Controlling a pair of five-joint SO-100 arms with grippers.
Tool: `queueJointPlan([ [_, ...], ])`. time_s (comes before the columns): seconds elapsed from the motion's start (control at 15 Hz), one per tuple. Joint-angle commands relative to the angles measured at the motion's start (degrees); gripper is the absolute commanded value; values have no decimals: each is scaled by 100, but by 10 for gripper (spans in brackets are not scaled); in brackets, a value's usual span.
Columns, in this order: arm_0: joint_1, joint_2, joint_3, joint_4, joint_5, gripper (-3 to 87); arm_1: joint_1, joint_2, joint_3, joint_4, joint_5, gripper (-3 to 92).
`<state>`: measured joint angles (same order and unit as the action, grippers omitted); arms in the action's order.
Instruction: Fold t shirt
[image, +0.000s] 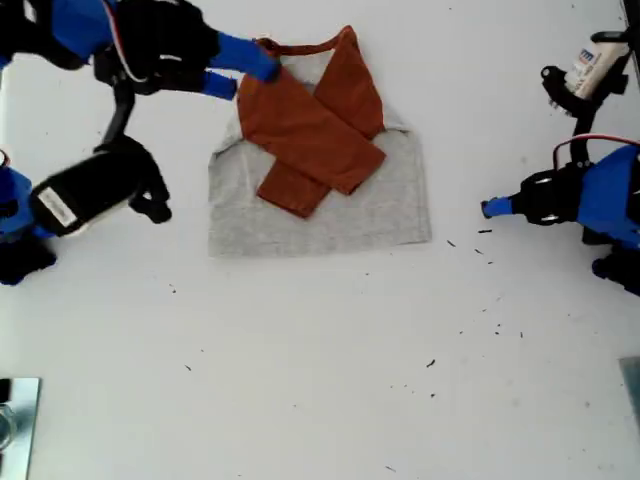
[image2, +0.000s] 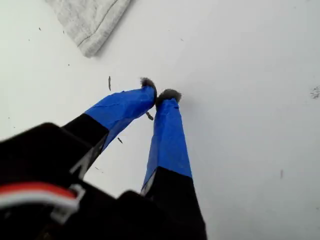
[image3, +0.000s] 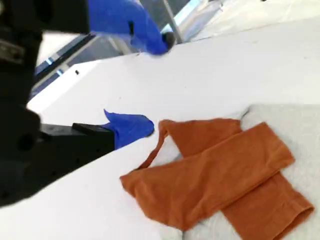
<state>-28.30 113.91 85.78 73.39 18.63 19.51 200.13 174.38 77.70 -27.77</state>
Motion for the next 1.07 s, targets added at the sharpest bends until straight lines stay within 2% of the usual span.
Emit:
queueJointPlan([
  [0.0, -220, 2979, 3665, -1222, -202, 48, 26, 62, 316, -18, 79, 36],
  [0.13, -246, 4922, 6047, -1441, -448, 40, 35, 62, 316, -18, 79, 36],
  [0.2, -220, 5528, 6935, -1283, -870, 51, 53, 62, 316, -18, 79, 36],
  [0.33, 501, 5651, 7752, -1863, -1274, 9, 62, 44, 316, -18, 229, 34],
  [0.47, 826, 4579, 6838, -1397, -1644, -3, -220, -272, -114, -123, 721, 33],
  [0.6, 1107, 3111, 5062, -519, -1758, 12, -272, -2470, -2092, -132, 773, 38],
  [0.73, 1468, 1705, 3560, -97, -1714, 242, -413, -5089, -4482, -35, 422, 307],
  [0.8, 1573, 1248, 3164, -132, -1679, 271, -527, -6126, -5502, 79, 246, 403],
  [0.87, 1591, 1002, 3050, -193, -1705, 290, -589, -7075, -6416, 396, 176, 387],
  [1.0, 1547, 870, 3489, -580, -1758, 302, -642, -8060, -7005, 413, 167, 367],
])
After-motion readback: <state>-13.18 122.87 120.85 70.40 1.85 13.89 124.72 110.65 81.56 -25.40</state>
